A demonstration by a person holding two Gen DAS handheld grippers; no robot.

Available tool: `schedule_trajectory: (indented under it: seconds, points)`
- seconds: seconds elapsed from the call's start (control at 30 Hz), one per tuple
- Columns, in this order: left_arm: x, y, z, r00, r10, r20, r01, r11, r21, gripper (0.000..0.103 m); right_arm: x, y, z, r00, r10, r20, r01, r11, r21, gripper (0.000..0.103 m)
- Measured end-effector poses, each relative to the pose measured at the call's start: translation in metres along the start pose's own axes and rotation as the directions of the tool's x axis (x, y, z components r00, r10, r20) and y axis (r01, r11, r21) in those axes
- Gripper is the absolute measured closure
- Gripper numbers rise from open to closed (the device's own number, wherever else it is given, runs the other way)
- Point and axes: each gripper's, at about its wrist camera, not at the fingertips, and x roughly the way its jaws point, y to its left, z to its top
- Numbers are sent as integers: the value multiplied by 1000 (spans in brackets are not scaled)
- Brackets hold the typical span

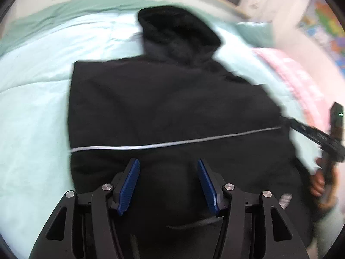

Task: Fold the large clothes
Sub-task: 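Grasp that cuff with the right gripper, pull it further across, release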

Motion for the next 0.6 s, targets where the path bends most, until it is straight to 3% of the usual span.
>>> schedule_trajectory:
  seconds: [0.07,0.13,0.17,0.23,0.33,0.4,0.43,0.5,0.6]
  points:
    - [-18,-6,4,996,-73,54,73,997,-6,45,-36,4,5,987,25,156,-25,1000,-1,43]
    - [-24,-11,11,996,-30,89,30,1000,-2,45,-57,15,17,968,20,251,-22,1000,2,20]
    - [-22,-10,16,995,16,94,-16,1000,-5,45,-59,25,26,966,32,257,-33,999,1,20]
    - [-12,-3,25,992,91,90,-89,995,-34,45,-42,49,45,980,66,190,-61,998,-29,20]
    - [10,18,33,990,128,61,-120,986,-114,45,1,96,53,992,91,87,-81,990,-116,20]
    - [29,33,33,985,170,19,-165,975,-150,45,42,128,51,999,23,23,-18,979,-205,21]
    - [41,44,31,988,156,-19,-156,973,-169,45,57,137,46,1000,-25,3,25,972,-233,22]
    - [52,52,31,992,124,-31,-128,975,-181,45,108,145,32,978,-182,-99,146,945,-293,23]
    - [56,38,28,982,186,-24,-188,977,-106,45,123,130,25,981,-155,-119,124,964,-237,23]
